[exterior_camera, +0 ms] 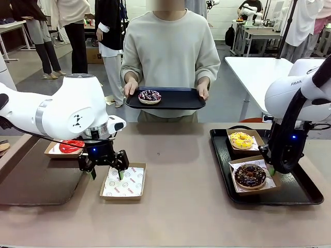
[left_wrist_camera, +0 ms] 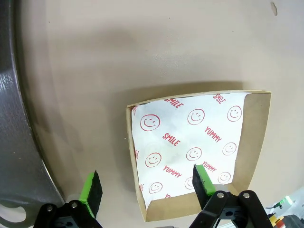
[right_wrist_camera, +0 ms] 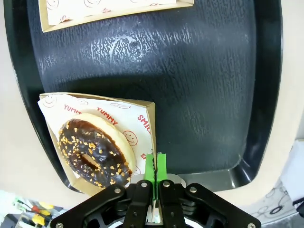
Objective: Individually package the donuts and arrange them on the tray.
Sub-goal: Place the picked Paper togo box on the Handle tray while simultaneously picking up another Paper togo box from the table with the other hand.
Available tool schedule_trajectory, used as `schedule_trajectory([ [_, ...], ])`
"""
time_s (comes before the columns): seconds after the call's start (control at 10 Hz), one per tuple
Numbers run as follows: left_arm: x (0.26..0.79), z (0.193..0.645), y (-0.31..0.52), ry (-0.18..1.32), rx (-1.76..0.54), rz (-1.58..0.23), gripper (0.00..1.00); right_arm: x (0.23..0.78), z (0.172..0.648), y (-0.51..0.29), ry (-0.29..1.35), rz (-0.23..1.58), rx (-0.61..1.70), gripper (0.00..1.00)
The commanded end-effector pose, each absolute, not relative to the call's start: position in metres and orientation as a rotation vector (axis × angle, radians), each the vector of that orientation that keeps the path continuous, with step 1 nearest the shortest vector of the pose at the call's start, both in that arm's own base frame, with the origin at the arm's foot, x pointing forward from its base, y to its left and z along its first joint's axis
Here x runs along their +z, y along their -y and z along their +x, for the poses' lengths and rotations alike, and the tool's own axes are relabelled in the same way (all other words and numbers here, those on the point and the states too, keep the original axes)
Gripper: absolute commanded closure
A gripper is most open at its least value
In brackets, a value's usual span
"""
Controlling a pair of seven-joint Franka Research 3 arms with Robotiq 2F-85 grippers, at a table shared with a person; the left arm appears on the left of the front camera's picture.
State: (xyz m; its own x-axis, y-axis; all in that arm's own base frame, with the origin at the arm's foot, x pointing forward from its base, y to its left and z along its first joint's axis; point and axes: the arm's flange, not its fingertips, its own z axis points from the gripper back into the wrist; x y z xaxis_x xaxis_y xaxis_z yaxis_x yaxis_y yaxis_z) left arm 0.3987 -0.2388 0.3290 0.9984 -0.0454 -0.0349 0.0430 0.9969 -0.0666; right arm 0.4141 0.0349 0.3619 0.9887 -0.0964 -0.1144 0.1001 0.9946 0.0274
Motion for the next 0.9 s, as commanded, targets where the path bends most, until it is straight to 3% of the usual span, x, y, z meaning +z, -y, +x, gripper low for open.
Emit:
schedule_trajectory([
  [0.0,0.330,0.403,0.243,-0.047,-0.031,-0.042,0.00,0.357,0.416,-0.037,-0.100,0.031,-0.089,0.99],
  [0.3,0.325,0.408,0.243,-0.057,-0.003,-0.044,0.00,0.356,0.417,-0.038,-0.106,0.035,-0.076,0.99],
  [0.4,0.325,0.409,0.243,-0.062,0.001,-0.057,0.60,0.355,0.417,-0.037,-0.112,0.037,-0.066,0.39],
  [0.5,0.325,0.411,0.242,-0.068,0.005,-0.054,0.60,0.355,0.417,-0.037,-0.112,0.041,-0.065,0.39],
  [0.6,0.324,0.411,0.242,-0.073,0.006,-0.050,1.00,0.355,0.417,-0.036,-0.114,0.045,-0.066,0.00],
  [0.7,0.323,0.412,0.242,-0.080,0.005,-0.049,0.66,0.355,0.417,-0.036,-0.114,0.047,-0.065,0.35],
  [0.8,0.322,0.413,0.242,-0.085,0.011,-0.049,1.00,0.355,0.417,-0.036,-0.113,0.050,-0.066,0.00],
])
